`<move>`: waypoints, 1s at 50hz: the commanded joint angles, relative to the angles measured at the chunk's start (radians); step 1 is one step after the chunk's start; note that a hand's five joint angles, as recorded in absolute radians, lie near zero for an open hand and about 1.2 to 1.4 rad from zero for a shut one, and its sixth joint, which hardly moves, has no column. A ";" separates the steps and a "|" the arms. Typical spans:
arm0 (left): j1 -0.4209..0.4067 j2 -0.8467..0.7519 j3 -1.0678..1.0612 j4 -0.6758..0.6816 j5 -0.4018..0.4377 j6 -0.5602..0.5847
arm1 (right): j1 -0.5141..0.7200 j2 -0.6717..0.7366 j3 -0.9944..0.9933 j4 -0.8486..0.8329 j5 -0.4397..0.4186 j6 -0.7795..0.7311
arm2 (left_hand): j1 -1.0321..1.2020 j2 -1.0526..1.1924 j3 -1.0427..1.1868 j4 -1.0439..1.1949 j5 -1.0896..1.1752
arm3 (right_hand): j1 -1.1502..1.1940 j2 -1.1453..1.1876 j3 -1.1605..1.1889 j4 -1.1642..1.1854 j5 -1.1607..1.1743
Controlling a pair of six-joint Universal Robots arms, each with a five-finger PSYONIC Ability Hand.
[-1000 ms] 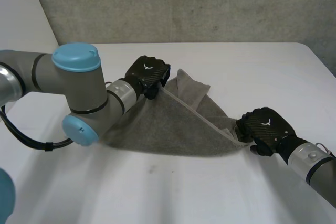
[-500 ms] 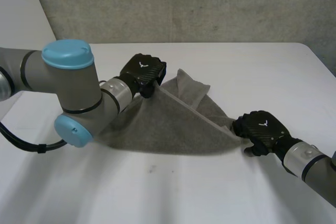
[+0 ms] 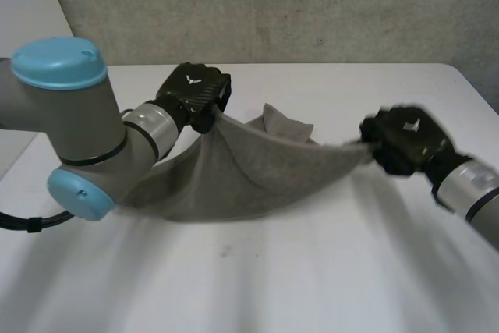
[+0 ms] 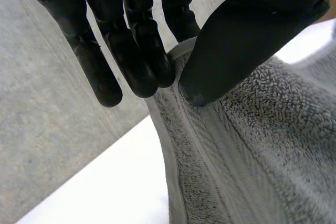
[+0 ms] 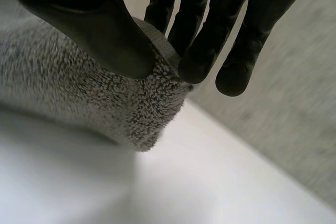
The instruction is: Fold the towel.
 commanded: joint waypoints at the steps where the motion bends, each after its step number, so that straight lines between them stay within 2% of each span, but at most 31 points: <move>1: 0.006 0.126 -0.054 -0.003 -0.005 0.000 | -0.002 -0.215 -0.131 0.176 0.017 0.133 | 0.201 0.179 0.180 0.179 0.193 | 0.052 0.062 0.058 0.053 0.050; 2: 0.012 0.170 -0.069 -0.007 -0.009 -0.004 | -0.005 -0.245 -0.177 0.257 0.019 0.133 | 0.201 0.179 0.180 0.179 0.193 | 0.052 0.062 0.058 0.053 0.050; 3: 0.018 0.217 -0.085 -0.025 -0.026 -0.011 | -0.005 -0.245 -0.177 0.258 0.019 0.133 | 0.201 0.179 0.180 0.179 0.193 | 0.052 0.062 0.058 0.053 0.050; 5: 0.027 0.262 -0.106 -0.053 -0.055 -0.019 | -0.005 -0.263 -0.286 0.436 0.040 0.128 | 0.201 0.179 0.180 0.179 0.193 | 0.052 0.062 0.058 0.053 0.050; 8: 0.043 0.345 -0.161 -0.119 -0.110 -0.025 | -0.005 -0.263 -0.342 0.532 0.063 0.116 | 0.201 0.179 0.180 0.179 0.193 | 0.052 0.062 0.058 0.053 0.050; 10: 0.046 0.380 -0.198 -0.140 -0.129 -0.019 | 0.006 -0.248 -0.439 0.725 0.097 0.053 | 0.201 0.179 0.180 0.179 0.193 | 0.052 0.062 0.058 0.053 0.050; 11: 0.047 0.411 -0.238 -0.154 -0.135 -0.013 | 0.006 -0.248 -0.440 0.726 0.097 0.053 | 0.201 0.179 0.180 0.179 0.193 | 0.052 0.062 0.058 0.053 0.050; 13: 0.047 0.434 -0.273 -0.160 -0.133 -0.011 | 0.018 -0.205 -0.484 0.883 0.111 -0.080 | 0.201 0.179 0.180 0.179 0.193 | 0.052 0.062 0.058 0.053 0.050; 14: 0.047 0.448 -0.307 -0.165 -0.133 -0.011 | 0.018 -0.205 -0.484 0.884 0.111 -0.080 | 0.201 0.179 0.180 0.179 0.193 | 0.052 0.062 0.058 0.053 0.050; 16: 0.047 0.452 -0.338 -0.167 -0.133 -0.011 | 0.073 -0.126 -0.504 0.980 0.131 -0.221 | 0.201 0.179 0.180 0.179 0.193 | 0.052 0.062 0.058 0.053 0.050; 18: 0.047 0.454 -0.369 -0.164 -0.133 -0.010 | 0.113 -0.081 -0.513 1.003 0.148 -0.267 | 0.201 0.179 0.180 0.179 0.193 | 0.052 0.062 0.058 0.053 0.050; 22: 0.055 0.429 -0.428 -0.147 -0.130 -0.008 | 0.182 0.011 -0.523 1.006 0.215 -0.283 | 0.201 0.179 0.180 0.179 0.193 | 0.052 0.062 0.058 0.053 0.050; 23: 0.055 0.429 -0.428 -0.147 -0.130 -0.008 | 0.213 0.057 -0.529 1.005 0.255 -0.289 | 0.201 0.179 0.180 0.179 0.193 | 0.052 0.062 0.058 0.053 0.050; 24: 0.058 0.394 -0.431 -0.133 -0.130 -0.008 | 0.243 0.106 -0.539 1.000 0.296 -0.295 | 0.201 0.179 0.180 0.179 0.193 | 0.052 0.062 0.058 0.053 0.050; 25: 0.058 0.342 -0.425 -0.113 -0.130 -0.007 | 0.244 0.106 -0.539 1.000 0.296 -0.295 | 0.201 0.179 0.180 0.179 0.193 | 0.052 0.062 0.058 0.053 0.050; 27: 0.061 0.295 -0.413 -0.090 -0.129 -0.007 | 0.297 0.215 -0.600 0.959 0.353 -0.297 | 0.201 0.179 0.180 0.179 0.193 | 0.052 0.062 0.058 0.053 0.050; 31: 0.066 0.211 -0.347 -0.036 -0.127 -0.008 | 0.323 0.301 -0.674 0.890 0.389 -0.297 | 0.201 0.179 0.180 0.179 0.193 | 0.052 0.062 0.058 0.053 0.050; 33: 0.070 0.135 -0.230 0.026 -0.127 -0.011 | 0.327 0.338 -0.730 0.842 0.396 -0.297 | 0.201 0.179 0.180 0.179 0.193 | 0.052 0.062 0.058 0.053 0.050; 34: 0.070 0.135 -0.229 0.027 -0.127 -0.011 | 0.328 0.370 -0.795 0.786 0.402 -0.292 | 0.201 0.179 0.180 0.179 0.193 | 0.052 0.062 0.058 0.053 0.050; 36: 0.072 0.084 -0.054 0.103 -0.130 -0.011 | 0.330 0.396 -0.871 0.721 0.412 -0.292 | 0.201 0.179 0.180 0.179 0.193 | 0.052 0.062 0.058 0.053 0.050; 37: 0.072 0.084 -0.053 0.103 -0.130 -0.011 | 0.334 0.414 -0.939 0.647 0.418 -0.292 | 0.201 0.179 0.180 0.179 0.193 | 0.052 0.062 0.058 0.053 0.050; 38: 0.073 0.066 0.057 0.155 -0.132 -0.022 | 0.342 0.424 -1.007 0.553 0.424 -0.286 | 0.201 0.179 0.180 0.179 0.193 | 0.052 0.062 0.058 0.053 0.050; 39: 0.076 0.057 0.143 0.201 -0.135 -0.025 | 0.342 0.424 -1.007 0.552 0.424 -0.286 | 0.201 0.179 0.180 0.179 0.193 | 0.052 0.062 0.058 0.053 0.050; 40: 0.076 0.057 0.144 0.201 -0.135 -0.025 | 0.343 0.419 -1.057 0.441 0.428 -0.281 | 0.201 0.179 0.180 0.179 0.193 | 0.052 0.062 0.058 0.053 0.050; 41: 0.084 0.052 0.235 0.271 -0.144 -0.030 | 0.343 0.419 -1.058 0.440 0.428 -0.281 | 0.201 0.179 0.180 0.179 0.193 | 0.052 0.062 0.058 0.053 0.050; 42: 0.084 0.052 0.236 0.272 -0.144 -0.030 | 0.346 0.406 -1.090 0.313 0.431 -0.281 | 0.201 0.179 0.180 0.179 0.193 | 0.052 0.062 0.058 0.053 0.050; 43: 0.092 0.053 0.301 0.339 -0.153 -0.048 | 0.343 0.383 -1.090 0.193 0.433 -0.280 | 0.201 0.179 0.180 0.179 0.193 | 0.052 0.062 0.058 0.053 0.050; 44: 0.096 0.061 0.332 0.399 -0.161 -0.078 | 0.343 0.382 -1.090 0.192 0.433 -0.280 | 0.201 0.179 0.180 0.179 0.193 | 0.052 0.062 0.058 0.053 0.050; 46: 0.101 0.073 0.340 0.448 -0.172 -0.111 | 0.343 0.303 -1.035 -0.005 0.436 -0.268 | 0.201 0.179 0.180 0.179 0.193 | 0.052 0.062 0.058 0.053 0.050; 50: 0.105 0.116 0.319 0.488 -0.199 -0.157 | 0.345 0.252 -0.953 -0.025 0.435 -0.254 | 0.201 0.179 0.180 0.179 0.193 | 0.052 0.062 0.058 0.053 0.050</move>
